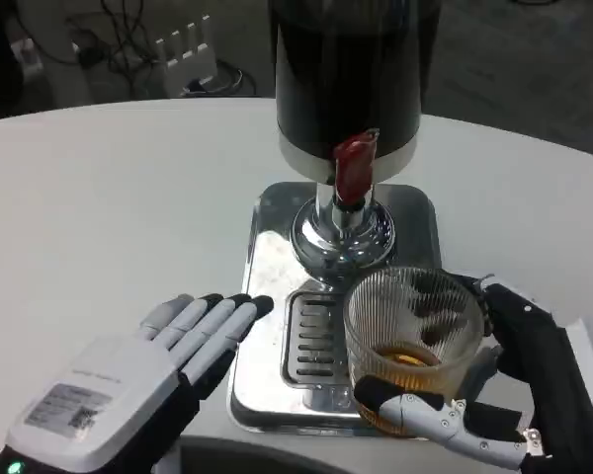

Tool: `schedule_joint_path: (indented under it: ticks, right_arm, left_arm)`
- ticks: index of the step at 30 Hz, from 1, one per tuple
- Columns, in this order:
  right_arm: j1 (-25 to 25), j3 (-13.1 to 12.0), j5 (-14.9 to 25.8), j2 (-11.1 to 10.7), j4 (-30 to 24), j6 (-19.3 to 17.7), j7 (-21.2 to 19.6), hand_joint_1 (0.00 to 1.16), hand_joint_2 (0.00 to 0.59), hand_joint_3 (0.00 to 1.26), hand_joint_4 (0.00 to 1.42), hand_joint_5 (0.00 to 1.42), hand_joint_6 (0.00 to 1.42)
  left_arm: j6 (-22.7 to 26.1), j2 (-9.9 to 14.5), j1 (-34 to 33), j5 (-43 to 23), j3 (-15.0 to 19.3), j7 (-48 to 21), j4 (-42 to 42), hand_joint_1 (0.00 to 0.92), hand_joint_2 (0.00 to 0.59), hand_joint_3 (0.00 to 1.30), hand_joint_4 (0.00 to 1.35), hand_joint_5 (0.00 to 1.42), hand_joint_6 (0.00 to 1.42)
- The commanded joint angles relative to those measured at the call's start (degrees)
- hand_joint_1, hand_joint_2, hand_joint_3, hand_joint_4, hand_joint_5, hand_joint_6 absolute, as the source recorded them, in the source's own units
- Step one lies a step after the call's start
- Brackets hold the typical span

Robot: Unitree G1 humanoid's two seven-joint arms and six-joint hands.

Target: Grasp the cup under the faucet to collect the drink, then remove the cup.

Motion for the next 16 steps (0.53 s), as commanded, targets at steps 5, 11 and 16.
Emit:
schedule_joint_path:
  ticks: [5, 11, 16]
  right_arm:
    - [0.8, 0.0, 0.6, 0.3, -2.5, -1.0, 0.2, 0.95, 0.127, 0.81, 0.90, 1.05, 1.02]
    - [1.4, -0.1, 0.5, 0.3, -2.9, -1.2, 0.3, 0.95, 0.127, 0.81, 0.90, 1.05, 1.02]
    - [1.8, -0.1, 0.3, 0.5, -3.2, -1.2, 0.0, 0.95, 0.127, 0.81, 0.90, 1.05, 1.02]
  left_arm:
    - [1.2, 0.6, 1.2, 0.3, -1.0, -1.1, -1.6, 0.000, 0.051, 0.00, 0.00, 0.00, 0.00]
    - [1.4, 0.8, 2.0, 0.1, -0.9, -1.1, -2.2, 0.000, 0.058, 0.00, 0.00, 0.00, 0.00]
    - [0.7, 1.3, 2.3, -0.5, -1.1, -1.1, -2.1, 0.000, 0.063, 0.00, 0.00, 0.00, 0.00]
